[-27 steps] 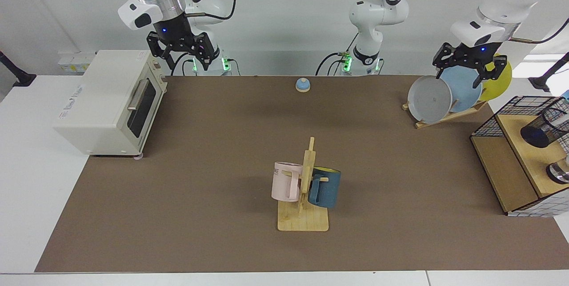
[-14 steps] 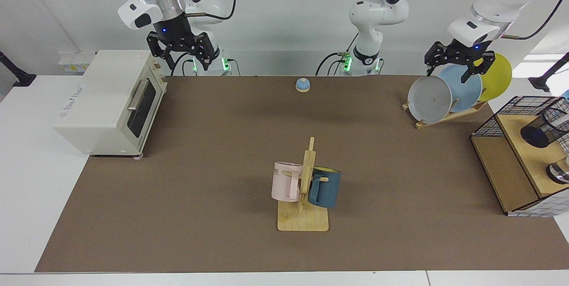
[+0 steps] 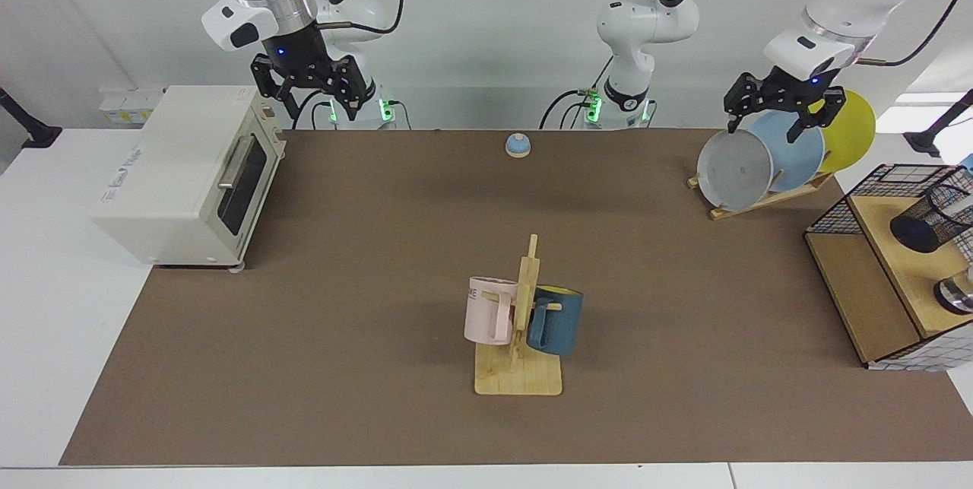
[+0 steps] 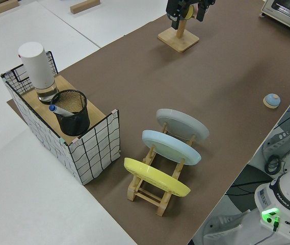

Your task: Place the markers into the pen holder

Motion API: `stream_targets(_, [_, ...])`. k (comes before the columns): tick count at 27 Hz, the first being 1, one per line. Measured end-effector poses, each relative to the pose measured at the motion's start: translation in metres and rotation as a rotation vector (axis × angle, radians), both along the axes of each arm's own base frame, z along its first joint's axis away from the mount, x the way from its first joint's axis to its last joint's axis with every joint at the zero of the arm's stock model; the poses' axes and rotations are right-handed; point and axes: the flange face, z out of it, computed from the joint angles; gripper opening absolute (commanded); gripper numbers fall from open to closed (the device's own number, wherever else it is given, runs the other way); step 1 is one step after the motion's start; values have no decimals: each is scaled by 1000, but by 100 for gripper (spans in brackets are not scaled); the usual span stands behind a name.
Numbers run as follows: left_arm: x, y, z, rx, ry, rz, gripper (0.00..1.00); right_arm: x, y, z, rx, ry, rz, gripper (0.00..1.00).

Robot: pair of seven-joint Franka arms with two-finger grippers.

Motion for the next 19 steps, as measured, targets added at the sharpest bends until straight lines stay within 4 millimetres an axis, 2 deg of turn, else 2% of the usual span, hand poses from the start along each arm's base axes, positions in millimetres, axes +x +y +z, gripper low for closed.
stream_targets(9, [-1, -2, 9, -2, -18, 2, 100, 0, 0, 0, 0, 0, 0, 100])
stream_targets(19, [-1, 13, 15, -36, -34, 34, 100, 0, 0, 0, 0, 0, 0, 100])
